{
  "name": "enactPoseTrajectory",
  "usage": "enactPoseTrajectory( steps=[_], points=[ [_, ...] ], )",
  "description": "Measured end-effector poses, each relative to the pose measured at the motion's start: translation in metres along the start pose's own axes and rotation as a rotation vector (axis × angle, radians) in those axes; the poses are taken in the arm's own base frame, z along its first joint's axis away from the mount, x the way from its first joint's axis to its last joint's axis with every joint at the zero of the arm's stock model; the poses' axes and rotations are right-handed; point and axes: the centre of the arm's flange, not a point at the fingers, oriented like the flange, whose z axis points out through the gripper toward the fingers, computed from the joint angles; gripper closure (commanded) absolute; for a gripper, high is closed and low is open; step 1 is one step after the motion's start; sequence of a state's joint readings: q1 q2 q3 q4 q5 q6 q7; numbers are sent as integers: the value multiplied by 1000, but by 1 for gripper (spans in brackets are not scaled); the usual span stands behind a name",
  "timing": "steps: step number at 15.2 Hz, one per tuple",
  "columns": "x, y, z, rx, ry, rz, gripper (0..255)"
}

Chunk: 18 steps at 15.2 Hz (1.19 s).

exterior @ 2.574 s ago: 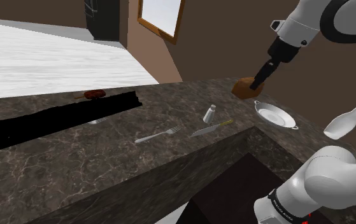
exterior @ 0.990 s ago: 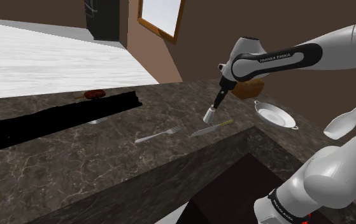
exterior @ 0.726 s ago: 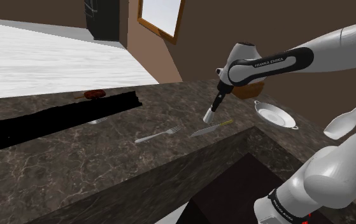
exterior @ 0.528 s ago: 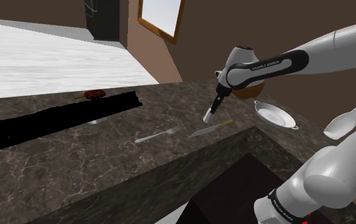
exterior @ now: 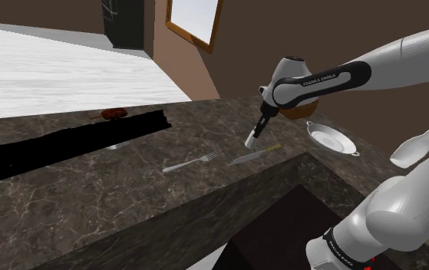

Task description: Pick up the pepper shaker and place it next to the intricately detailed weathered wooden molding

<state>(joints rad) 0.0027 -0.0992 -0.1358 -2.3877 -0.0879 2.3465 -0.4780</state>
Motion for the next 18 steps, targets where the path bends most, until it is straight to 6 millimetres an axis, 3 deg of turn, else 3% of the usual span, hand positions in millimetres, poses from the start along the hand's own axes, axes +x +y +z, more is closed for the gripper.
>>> enactPoseTrajectory(
  steps=[10, 18],
  points=[
    [0, 0, -3, 0, 0, 0, 255],
    [1, 4, -41, 0, 0, 0, 255]
  ],
)
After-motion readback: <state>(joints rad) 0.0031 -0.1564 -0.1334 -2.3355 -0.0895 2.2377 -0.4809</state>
